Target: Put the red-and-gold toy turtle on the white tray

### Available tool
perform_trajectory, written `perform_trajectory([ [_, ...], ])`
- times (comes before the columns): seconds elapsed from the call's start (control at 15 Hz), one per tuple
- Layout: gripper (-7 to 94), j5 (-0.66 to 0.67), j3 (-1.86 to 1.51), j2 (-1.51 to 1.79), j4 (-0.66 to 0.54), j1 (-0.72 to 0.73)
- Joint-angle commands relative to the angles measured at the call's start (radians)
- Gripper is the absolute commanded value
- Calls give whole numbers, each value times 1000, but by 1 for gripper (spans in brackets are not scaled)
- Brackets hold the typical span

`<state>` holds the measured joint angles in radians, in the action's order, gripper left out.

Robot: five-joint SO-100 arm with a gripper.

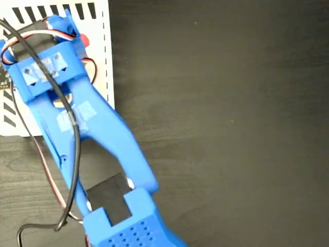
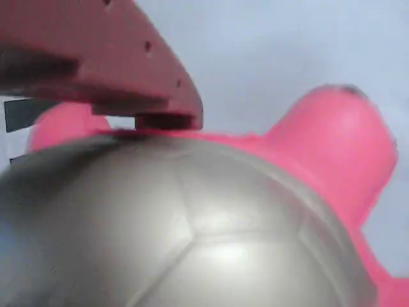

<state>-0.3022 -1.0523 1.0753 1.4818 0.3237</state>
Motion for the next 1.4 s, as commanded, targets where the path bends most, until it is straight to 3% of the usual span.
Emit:
perform_trajectory([
  [0.0, 65, -11, 43, 58, 9, 17],
  [0.2, 70, -11, 41, 69, 14, 18],
  [0.33, 67, -14, 25, 123, 17, 21],
  [0.4, 56, -15, 11, 181, 17, 20],
  [0.47, 34, -12, -28, 267, 9, 12],
  [0.53, 2, 2, -141, 408, -46, 6],
  [0.73, 0, 69, -407, 741, -133, -9],
  [0.87, 0, 127, -704, 1040, -308, -38],
  [1.0, 0, 176, -968, 1305, -405, -78],
  [1.33, 0, 199, -1456, 1761, -419, -178],
])
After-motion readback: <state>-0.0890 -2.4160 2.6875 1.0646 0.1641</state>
